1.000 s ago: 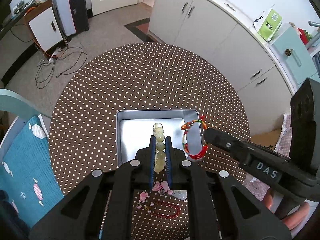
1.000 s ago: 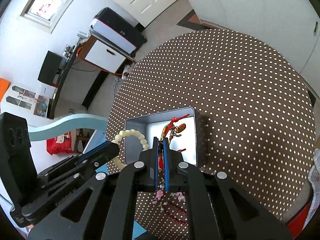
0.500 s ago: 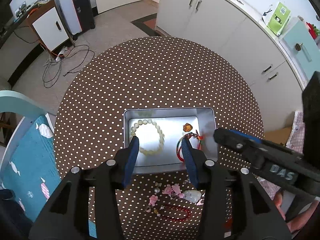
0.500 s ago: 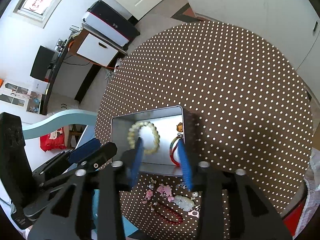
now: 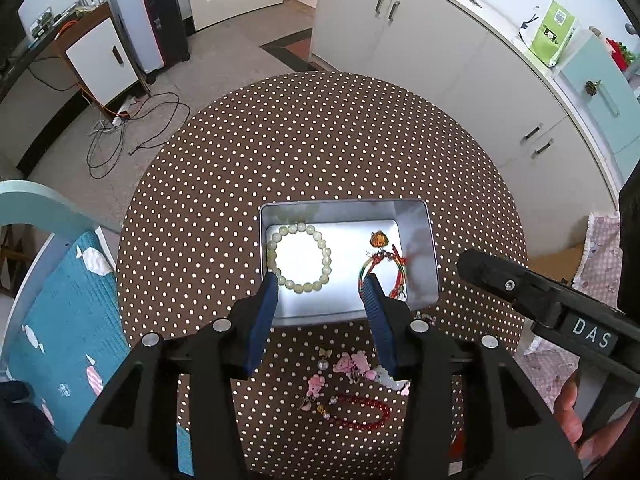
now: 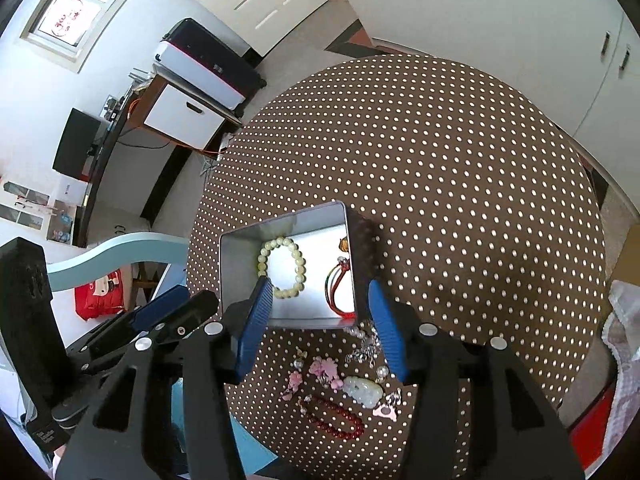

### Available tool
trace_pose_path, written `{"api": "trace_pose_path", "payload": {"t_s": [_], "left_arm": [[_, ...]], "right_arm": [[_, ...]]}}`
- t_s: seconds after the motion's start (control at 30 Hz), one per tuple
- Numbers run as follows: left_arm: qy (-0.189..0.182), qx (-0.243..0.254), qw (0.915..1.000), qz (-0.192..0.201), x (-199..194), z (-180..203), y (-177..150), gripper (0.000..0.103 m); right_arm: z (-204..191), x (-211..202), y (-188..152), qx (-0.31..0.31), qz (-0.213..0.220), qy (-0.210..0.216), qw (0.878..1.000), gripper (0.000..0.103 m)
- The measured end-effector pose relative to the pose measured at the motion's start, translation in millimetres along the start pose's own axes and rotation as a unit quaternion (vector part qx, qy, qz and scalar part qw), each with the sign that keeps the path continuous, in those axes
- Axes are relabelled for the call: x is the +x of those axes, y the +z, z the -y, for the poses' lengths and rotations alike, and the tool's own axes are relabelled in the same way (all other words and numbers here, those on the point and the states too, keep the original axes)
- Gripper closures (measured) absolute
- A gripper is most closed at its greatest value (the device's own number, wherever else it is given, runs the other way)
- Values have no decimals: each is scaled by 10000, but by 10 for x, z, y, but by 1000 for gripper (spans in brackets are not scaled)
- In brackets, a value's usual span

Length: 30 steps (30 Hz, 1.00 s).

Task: Organize jewelry
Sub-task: 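Withdraw both tools and move right tool to the red bead bracelet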

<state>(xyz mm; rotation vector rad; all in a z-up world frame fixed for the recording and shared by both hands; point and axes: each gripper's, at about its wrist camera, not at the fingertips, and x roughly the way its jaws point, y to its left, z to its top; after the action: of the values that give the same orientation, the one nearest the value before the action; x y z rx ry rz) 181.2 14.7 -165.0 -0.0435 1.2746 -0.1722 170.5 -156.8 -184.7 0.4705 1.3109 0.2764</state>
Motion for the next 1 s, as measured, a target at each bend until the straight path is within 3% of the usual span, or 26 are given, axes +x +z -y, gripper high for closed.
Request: {"api": "trace_pose_path", "payload": {"t_s": [0.23, 0.53, 0.83, 1.0], "left_arm": [[-39, 84, 9999, -39, -54, -6, -157, 58], [-83, 317, 9988, -367, 36, -25, -515, 56], [-65, 350, 9948, -959, 310, -197, -958, 56], [-68, 318, 9927, -1158, 418, -295, -1130, 56]], "right_arm": [[46, -65, -221, 134, 60, -112, 9998, 54], [111, -111, -579, 276, 111, -399, 9988, 42], [132, 81, -1080, 226, -238, -703, 9970, 42], [77, 265, -1318, 55, -552, -678, 9962, 50]]}}
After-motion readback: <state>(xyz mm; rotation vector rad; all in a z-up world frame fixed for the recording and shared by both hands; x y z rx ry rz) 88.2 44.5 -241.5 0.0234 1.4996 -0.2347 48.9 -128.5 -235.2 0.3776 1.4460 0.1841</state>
